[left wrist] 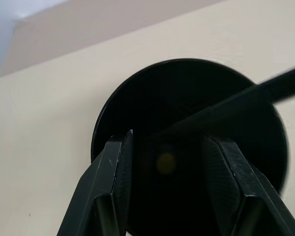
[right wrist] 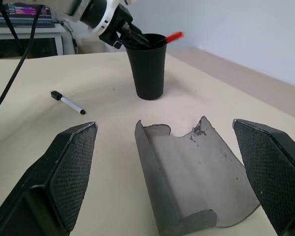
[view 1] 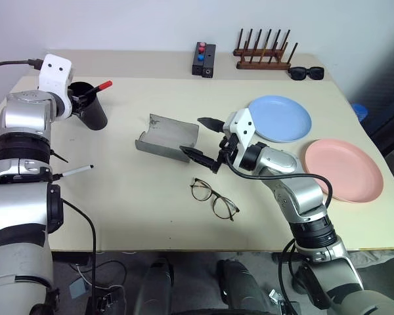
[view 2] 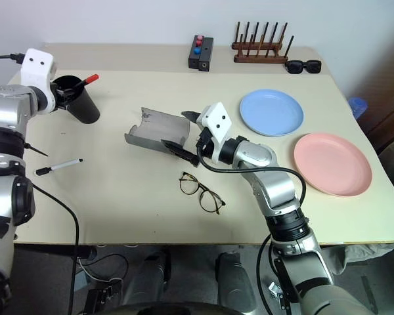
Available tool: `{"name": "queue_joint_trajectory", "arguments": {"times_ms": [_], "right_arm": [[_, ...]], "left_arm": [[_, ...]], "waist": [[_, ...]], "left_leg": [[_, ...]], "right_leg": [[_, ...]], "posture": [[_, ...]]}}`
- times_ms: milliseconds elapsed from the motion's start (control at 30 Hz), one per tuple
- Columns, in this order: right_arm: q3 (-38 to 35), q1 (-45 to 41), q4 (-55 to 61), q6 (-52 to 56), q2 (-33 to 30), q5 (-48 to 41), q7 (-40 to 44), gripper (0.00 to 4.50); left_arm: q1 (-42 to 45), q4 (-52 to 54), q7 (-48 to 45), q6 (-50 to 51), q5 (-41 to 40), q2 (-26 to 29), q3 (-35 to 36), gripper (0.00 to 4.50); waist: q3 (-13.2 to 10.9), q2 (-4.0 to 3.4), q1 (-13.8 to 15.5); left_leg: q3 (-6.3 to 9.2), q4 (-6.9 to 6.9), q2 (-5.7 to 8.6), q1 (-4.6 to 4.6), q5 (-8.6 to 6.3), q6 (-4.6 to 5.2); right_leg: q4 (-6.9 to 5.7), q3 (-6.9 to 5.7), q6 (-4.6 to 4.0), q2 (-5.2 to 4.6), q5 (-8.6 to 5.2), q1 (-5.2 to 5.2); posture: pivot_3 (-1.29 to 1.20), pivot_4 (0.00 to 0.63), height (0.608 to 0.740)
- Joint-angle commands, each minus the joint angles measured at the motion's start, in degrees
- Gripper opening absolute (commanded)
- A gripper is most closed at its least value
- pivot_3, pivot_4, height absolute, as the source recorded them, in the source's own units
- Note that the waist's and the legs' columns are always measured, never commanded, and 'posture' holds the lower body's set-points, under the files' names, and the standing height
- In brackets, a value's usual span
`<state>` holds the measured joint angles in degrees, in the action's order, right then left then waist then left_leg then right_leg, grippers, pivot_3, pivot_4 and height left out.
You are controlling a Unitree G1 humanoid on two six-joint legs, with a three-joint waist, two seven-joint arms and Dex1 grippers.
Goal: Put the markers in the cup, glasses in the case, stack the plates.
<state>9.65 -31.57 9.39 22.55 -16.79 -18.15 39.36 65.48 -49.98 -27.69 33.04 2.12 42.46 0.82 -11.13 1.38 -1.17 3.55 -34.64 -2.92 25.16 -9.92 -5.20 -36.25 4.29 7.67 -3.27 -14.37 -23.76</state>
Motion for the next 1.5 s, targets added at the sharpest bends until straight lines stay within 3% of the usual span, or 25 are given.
{"name": "queue_joint_trajectory", "arguments": {"times_ms": [33, 133, 200, 967, 1067, 1167, 1267, 1433, 1500], "right_arm": [[-0.6, -0.2, 1.0, -1.3, 0.2, 0.2, -0.1, 4.50], [-0.6, -0.2, 1.0, -1.3, 0.1, 0.2, -0.1, 4.50], [-0.6, -0.2, 1.1, -1.2, 0.0, 0.1, 0.0, 4.50], [-0.5, -0.7, 0.7, -1.4, 0.4, 0.2, 0.1, 4.50], [-0.4, -0.6, 0.9, -1.4, 0.4, 0.3, -0.1, 4.50], [-0.7, -0.5, 1.5, -1.2, 0.3, 0.3, -0.4, 4.50], [-1.3, 0.2, 1.8, -1.1, -0.6, 0.2, -0.3, 4.50], [-1.6, 0.2, 1.0, -1.1, -1.3, 0.0, 0.5, 4.50], [-1.6, -0.2, 0.4, -1.0, -1.5, -0.3, 1.4, 4.50]], "left_arm": [[2.3, 0.1, 1.0, -1.2, 0.3, 0.5, 1.0, 2.11], [2.5, -0.7, 1.8, -1.5, 0.0, 0.3, 1.5, 1.30], [2.7, -1.0, 2.4, -1.8, -0.2, 0.2, 1.8, 0.37], [5.8, -2.9, 8.5, -7.2, -2.5, -0.6, 6.1, 0.37], [4.9, 0.0, 9.5, -12.1, -4.5, 0.4, 9.1, 0.37], [-1.3, 10.0, 2.8, -7.5, -10.9, 2.3, 14.1, 0.37], [-14.1, 27.7, -6.5, 1.4, -17.3, 7.9, 18.1, 1.23], [-35.1, 45.8, -17.9, 11.1, -22.2, 17.7, 21.7, 3.63], [-42.1, 48.0, -20.4, 13.3, -22.1, 21.2, 22.0, 3.63]], "waist": [[0.0, 0.00, 0.0], [0.0, 0.00, 0.0], [0.0, 0.00, 0.0], [0.0, 0.00, 0.0], [0.0, 0.01, 0.0], [0.0, 0.00, -0.3], [0.0, -0.02, -1.7], [0.0, 0.00, -2.0], [0.0, 0.00, -2.3]], "left_leg": [[0.00, 0.00, 0.00, 0.02, 0.00, 0.00], [0.00, 0.00, 0.00, 0.04, 0.00, 0.00], [0.00, -0.01, 0.00, 0.05, 0.00, 0.00], [0.00, -0.03, 0.00, 0.15, 0.00, 0.00], [0.00, -0.03, 0.00, 0.16, 0.00, 0.00], [-0.01, -0.01, 0.00, 0.19, 0.01, 0.00], [-0.05, 0.16, -0.01, 0.14, 0.02, -0.03], [-0.03, 0.40, -0.03, 0.10, 0.13, -0.19], [-0.05, 0.41, -0.04, 0.07, 0.13, -0.20]], "right_leg": [[0.00, 0.00, 0.00, 0.00, 0.00, -0.01], [0.00, 0.00, 0.00, 0.00, 0.00, -0.04], [0.00, 0.00, 0.00, 0.00, 0.00, -0.06], [-0.04, 0.00, 0.01, 0.00, 0.01, -0.17], [-0.05, 0.00, 0.01, 0.00, 0.01, -0.19], [-0.04, 0.02, 0.01, 0.00, 0.01, -0.21], [-0.10, 0.07, 0.00, -0.03, 0.01, -0.25], [-0.44, 0.07, -0.07, 0.01, -0.02, -0.57], [-0.54, 0.10, -0.13, 0.00, -0.06, -0.59]], "posture": [[0.00, 0.150, 0.740], [0.00, 0.150, 0.740], [0.00, 0.150, 0.740], [0.00, 0.150, 0.740], [0.00, 0.150, 0.740], [0.00, 0.150, 0.740], [0.00, 0.150, 0.740], [0.00, 0.150, 0.740], [0.00, 0.150, 0.740]]}}
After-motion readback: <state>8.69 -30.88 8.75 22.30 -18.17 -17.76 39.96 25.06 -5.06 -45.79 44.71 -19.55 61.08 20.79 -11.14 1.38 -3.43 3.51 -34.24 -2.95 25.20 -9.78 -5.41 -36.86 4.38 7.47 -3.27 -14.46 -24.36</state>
